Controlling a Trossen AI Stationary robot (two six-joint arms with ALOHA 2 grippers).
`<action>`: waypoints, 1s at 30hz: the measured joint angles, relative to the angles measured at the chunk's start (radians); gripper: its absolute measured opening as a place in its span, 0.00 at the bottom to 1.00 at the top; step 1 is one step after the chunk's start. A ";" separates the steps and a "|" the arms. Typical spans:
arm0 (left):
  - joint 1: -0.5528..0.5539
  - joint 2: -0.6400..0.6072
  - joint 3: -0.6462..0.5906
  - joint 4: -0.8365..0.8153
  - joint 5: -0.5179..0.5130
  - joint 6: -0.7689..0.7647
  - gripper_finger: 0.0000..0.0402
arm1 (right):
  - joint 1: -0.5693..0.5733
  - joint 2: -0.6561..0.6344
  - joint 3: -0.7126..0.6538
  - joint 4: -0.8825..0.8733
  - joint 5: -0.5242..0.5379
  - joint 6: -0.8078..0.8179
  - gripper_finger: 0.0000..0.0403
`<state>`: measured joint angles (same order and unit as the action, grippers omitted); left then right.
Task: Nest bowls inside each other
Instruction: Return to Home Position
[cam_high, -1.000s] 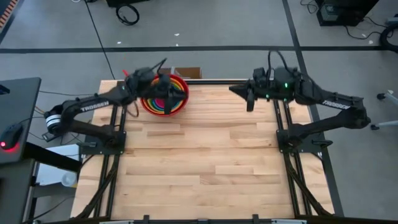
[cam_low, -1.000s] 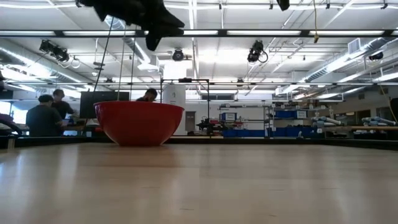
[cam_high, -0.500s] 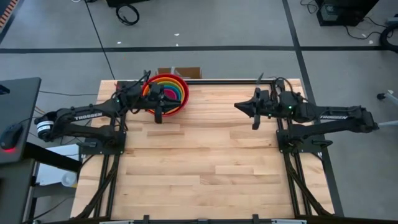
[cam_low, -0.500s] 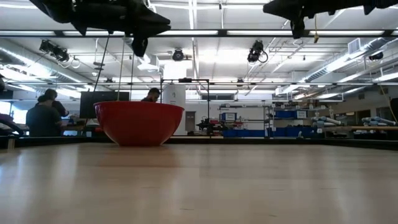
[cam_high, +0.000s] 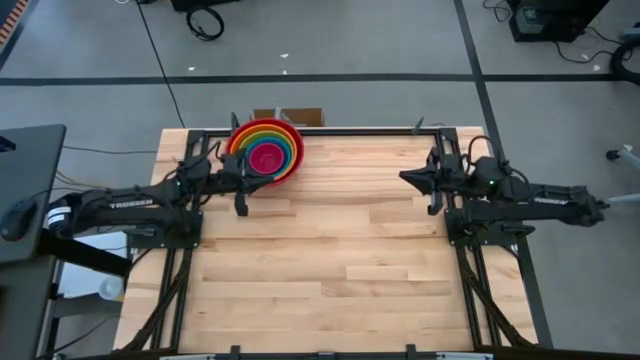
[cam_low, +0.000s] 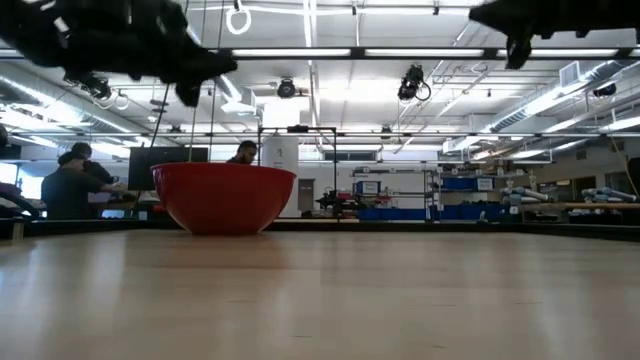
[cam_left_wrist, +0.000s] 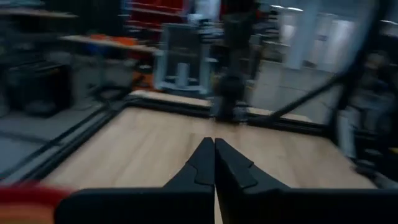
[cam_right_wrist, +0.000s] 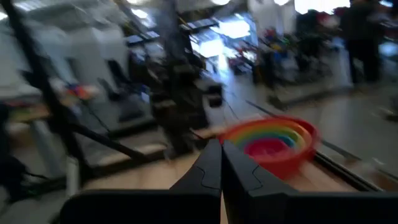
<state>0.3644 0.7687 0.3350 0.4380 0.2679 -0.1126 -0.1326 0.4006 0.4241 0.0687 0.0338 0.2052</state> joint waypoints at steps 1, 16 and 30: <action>-0.005 -0.004 -0.026 0.024 -0.032 -0.022 0.01 | -0.001 -0.011 -0.003 -0.035 0.025 0.001 0.01; -0.038 -0.131 -0.083 -0.033 -0.004 0.082 0.00 | -0.012 -0.213 -0.006 -0.274 0.011 -0.065 0.01; -0.043 -0.281 -0.325 0.303 -0.035 -0.083 0.00 | -0.003 -0.263 -0.168 -0.142 0.021 0.020 0.01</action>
<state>0.3210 0.4880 0.0097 0.7413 0.2330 -0.1952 -0.1352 0.1371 0.2563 -0.0735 0.0546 0.2254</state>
